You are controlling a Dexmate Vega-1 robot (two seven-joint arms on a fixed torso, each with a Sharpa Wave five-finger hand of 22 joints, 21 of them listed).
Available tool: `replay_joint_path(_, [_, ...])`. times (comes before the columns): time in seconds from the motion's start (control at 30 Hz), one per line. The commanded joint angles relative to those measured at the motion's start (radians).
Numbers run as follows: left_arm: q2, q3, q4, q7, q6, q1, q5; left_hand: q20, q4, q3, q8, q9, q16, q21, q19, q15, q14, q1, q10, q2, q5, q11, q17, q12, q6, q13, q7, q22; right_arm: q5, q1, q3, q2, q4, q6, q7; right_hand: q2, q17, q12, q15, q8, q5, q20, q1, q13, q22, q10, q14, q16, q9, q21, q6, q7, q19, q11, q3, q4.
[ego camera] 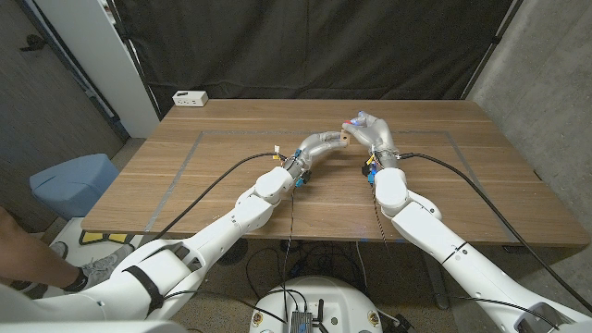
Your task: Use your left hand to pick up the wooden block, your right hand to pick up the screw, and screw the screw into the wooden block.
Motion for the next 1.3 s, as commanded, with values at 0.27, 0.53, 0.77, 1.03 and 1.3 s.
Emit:
replay_joint_path(0.27, [0.005,0.000,-0.019,0.000,0.007,0.009,-0.002,0.005,0.000,0.009,0.007,0.002,0.001,0.003,-0.003,-0.061,0.009,0.000,0.011,0.013,0.003,0.001,0.003,-0.001,0.049,0.004,0.002,0.003,-0.004,-0.006,0.000,-0.003,0.007,0.021,0.000,0.008,0.003,-0.002,-0.069,0.006,0.008,-0.056,0.002,0.003,0.003,-0.002,0.001,-0.001,0.001,-0.004,0.005,-0.003,-0.005,-0.003,0.001,-0.002])
replay_joint_path(0.53, [0.007,0.000,-0.025,0.004,0.009,0.012,-0.001,0.004,0.000,0.009,0.007,0.003,0.000,0.003,-0.002,-0.061,0.010,-0.002,0.011,0.011,0.003,0.003,0.003,-0.002,0.049,0.004,0.002,0.003,-0.005,-0.009,0.001,-0.004,0.010,0.030,0.002,0.009,0.002,-0.002,-0.069,0.005,0.009,-0.056,0.002,0.003,0.003,-0.002,0.001,-0.001,-0.001,-0.004,0.003,-0.004,-0.005,-0.003,0.001,-0.001])
replay_joint_path(0.77, [0.008,0.000,-0.029,0.000,0.012,0.013,-0.004,0.002,0.000,0.009,0.007,0.003,0.000,0.003,-0.002,-0.062,0.011,-0.002,0.011,0.011,0.003,0.003,0.003,-0.002,0.050,0.005,0.002,0.003,-0.009,-0.009,0.000,-0.005,0.012,0.033,0.003,0.009,0.002,-0.002,-0.069,0.006,0.010,-0.055,0.002,0.003,0.003,-0.002,0.001,-0.002,-0.002,-0.004,0.002,-0.005,-0.006,-0.003,0.001,-0.001])
replay_joint_path(1.03, [0.007,0.001,-0.028,-0.001,0.012,0.012,-0.003,0.003,0.000,0.009,0.007,0.003,0.000,0.003,-0.002,-0.062,0.010,-0.003,0.010,0.012,0.003,0.002,0.003,-0.003,0.050,0.006,0.003,0.003,-0.009,-0.015,0.002,-0.007,0.009,0.035,0.003,0.011,0.002,-0.002,-0.070,0.007,0.010,-0.056,0.002,0.003,0.003,-0.002,0.000,-0.002,-0.003,-0.004,0.002,-0.005,-0.006,-0.003,-0.001,-0.001])
replay_joint_path(1.3, [0.009,0.001,-0.034,0.000,0.015,0.013,-0.002,0.002,0.000,0.008,0.006,0.003,0.001,0.004,-0.002,-0.062,0.011,-0.003,0.010,0.011,0.003,0.002,0.003,-0.004,0.050,0.006,0.003,0.003,-0.010,-0.018,0.003,-0.006,0.010,0.039,0.001,0.011,0.002,-0.002,-0.070,0.008,0.011,-0.056,0.003,0.003,0.003,-0.002,0.001,-0.002,-0.004,-0.004,0.001,-0.005,-0.006,-0.003,-0.002,-0.001])
